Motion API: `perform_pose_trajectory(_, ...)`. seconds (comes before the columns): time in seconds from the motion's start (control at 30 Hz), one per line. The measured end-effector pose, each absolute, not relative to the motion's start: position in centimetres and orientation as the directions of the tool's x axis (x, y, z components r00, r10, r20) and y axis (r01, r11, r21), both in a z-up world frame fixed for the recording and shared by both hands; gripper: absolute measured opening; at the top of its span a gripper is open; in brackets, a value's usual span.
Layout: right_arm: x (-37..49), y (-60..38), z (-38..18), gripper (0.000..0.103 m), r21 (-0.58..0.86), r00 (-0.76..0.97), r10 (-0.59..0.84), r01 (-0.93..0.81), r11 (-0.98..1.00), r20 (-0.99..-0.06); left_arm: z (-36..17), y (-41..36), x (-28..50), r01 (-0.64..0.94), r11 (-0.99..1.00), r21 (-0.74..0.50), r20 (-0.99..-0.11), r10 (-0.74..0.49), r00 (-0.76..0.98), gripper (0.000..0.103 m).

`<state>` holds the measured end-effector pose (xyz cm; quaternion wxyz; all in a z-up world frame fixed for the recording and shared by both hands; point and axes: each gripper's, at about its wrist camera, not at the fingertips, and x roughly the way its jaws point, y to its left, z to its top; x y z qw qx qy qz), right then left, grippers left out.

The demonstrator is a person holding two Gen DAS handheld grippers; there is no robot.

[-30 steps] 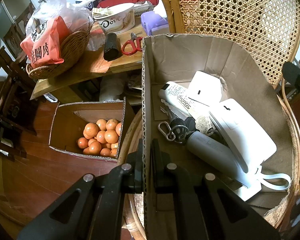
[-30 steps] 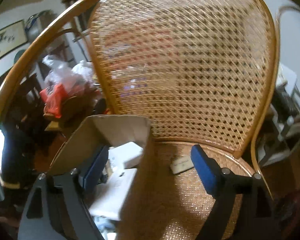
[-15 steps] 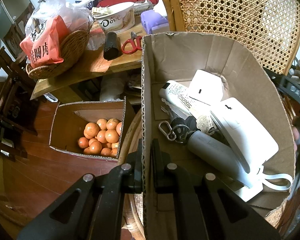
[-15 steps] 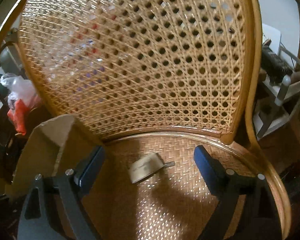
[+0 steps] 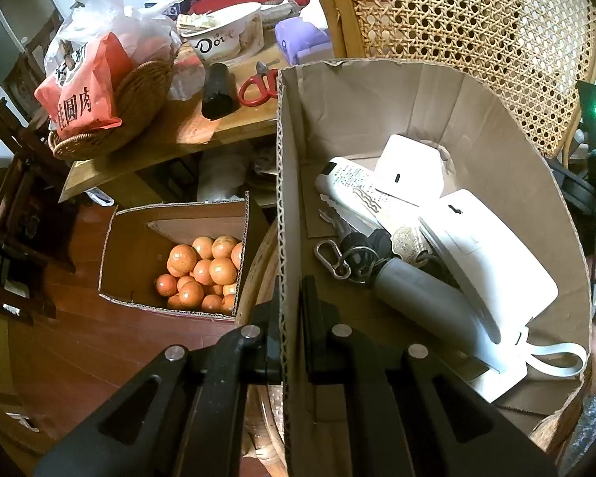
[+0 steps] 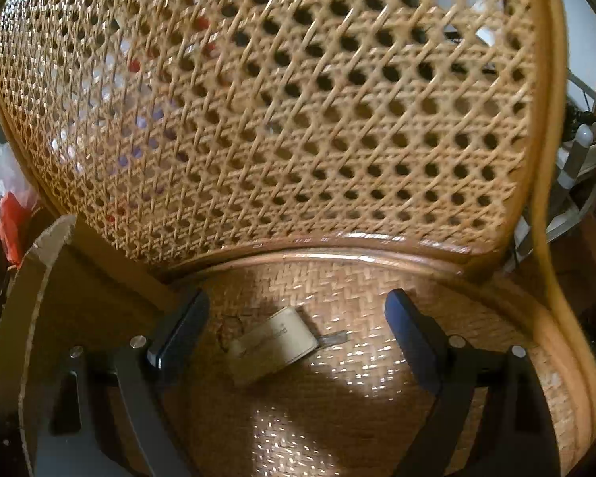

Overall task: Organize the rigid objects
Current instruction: 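Move the right gripper to the black car key and close on it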

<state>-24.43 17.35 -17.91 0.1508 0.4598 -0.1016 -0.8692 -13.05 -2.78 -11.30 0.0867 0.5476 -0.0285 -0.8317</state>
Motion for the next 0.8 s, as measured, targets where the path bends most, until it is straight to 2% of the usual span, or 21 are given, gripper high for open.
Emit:
perform_pose_trajectory(0.2, -24.3, 17.2, -17.9, 0.095, 0.312, -0.529, -0.358, 0.179, -0.933, -0.769, -11.4, -2.7, -13.2, 0.111, -0.983, 0.146, -0.907, -0.177, -0.382, 0.005)
perform_pose_trajectory(0.57, -22.8, 16.1, -18.1, 0.095, 0.183, -0.506, -0.321, 0.304, -0.935, -0.8, -11.4, -2.8, -13.2, 0.114, -0.983, 0.147, -0.906, -0.18, -0.382, 0.006)
perform_pose_trajectory(0.67, -22.3, 14.3, -18.2, 0.094, 0.051, -0.494, -0.243, 0.37, -0.928, -0.835, -11.4, -2.8, -13.2, 0.114, -0.982, 0.147, -0.907, -0.18, -0.381, 0.006)
perform_pose_trajectory(0.73, -21.7, 13.2, -18.4, 0.093, -0.086, -0.523, -0.159, 0.414, -0.906, -0.837, -11.4, -2.8, -13.2, 0.114, -0.983, 0.147, -0.906, -0.18, -0.382, 0.006)
perform_pose_trajectory(0.8, -21.2, 12.8, -18.4, 0.086, -0.111, -0.543, -0.16, 0.433, -0.895, -0.824, -11.4, -2.8, -13.2, 0.115, -0.982, 0.149, -0.906, -0.182, -0.382, 0.006)
